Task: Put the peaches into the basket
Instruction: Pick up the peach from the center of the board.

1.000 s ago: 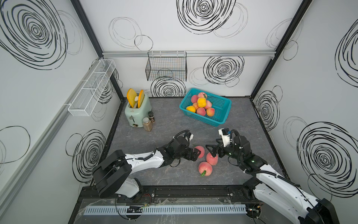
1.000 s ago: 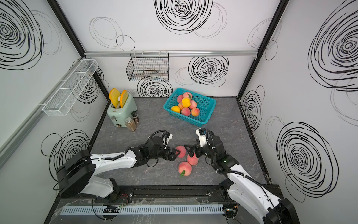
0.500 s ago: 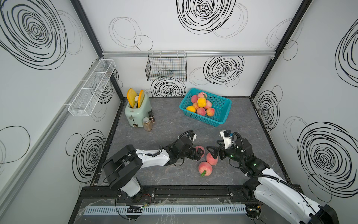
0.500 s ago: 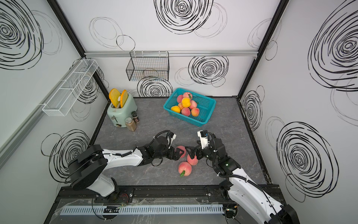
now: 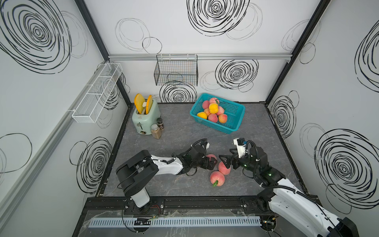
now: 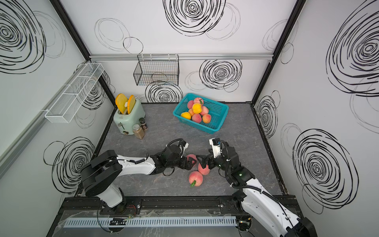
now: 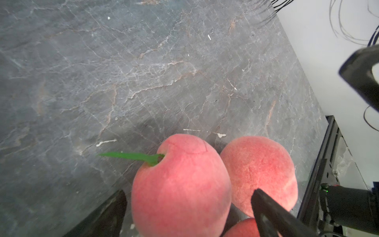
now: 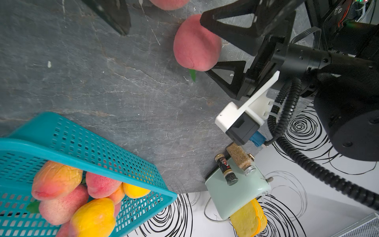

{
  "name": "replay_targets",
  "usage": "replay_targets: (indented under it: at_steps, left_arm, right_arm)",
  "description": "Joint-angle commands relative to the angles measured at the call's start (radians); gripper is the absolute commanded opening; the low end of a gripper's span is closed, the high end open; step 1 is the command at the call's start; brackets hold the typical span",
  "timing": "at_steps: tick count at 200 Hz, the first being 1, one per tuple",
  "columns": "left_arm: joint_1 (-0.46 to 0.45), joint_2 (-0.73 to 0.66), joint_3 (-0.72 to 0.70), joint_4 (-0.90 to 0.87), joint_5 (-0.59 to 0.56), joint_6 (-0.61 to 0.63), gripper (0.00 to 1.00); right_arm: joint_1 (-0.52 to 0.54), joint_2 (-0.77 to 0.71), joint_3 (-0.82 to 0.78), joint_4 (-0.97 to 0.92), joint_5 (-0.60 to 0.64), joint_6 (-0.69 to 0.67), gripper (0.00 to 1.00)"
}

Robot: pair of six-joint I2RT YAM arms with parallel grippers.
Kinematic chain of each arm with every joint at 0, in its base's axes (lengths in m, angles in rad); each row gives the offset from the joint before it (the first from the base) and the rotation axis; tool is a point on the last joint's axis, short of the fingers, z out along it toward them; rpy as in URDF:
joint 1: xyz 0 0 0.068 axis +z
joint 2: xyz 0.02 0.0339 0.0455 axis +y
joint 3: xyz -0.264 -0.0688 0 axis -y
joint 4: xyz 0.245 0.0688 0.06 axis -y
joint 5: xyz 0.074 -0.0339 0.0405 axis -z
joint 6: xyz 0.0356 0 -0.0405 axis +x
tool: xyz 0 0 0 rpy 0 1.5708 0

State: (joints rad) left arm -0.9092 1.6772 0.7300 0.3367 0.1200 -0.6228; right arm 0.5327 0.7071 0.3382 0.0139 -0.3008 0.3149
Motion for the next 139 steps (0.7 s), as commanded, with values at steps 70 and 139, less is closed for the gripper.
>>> replay_targets:
  at_steps: [70, 139]
  left_arm:
    - [-0.008, 0.045, 0.04, 0.055, -0.001, -0.012, 0.95]
    - [-0.008, 0.055, 0.042, 0.05, -0.006, -0.002, 0.85]
  right_arm:
    - [-0.008, -0.019, -0.01, -0.002, -0.006, 0.019, 0.99]
    - [-0.011, -0.041, -0.004, -0.012, -0.011, 0.02, 0.99]
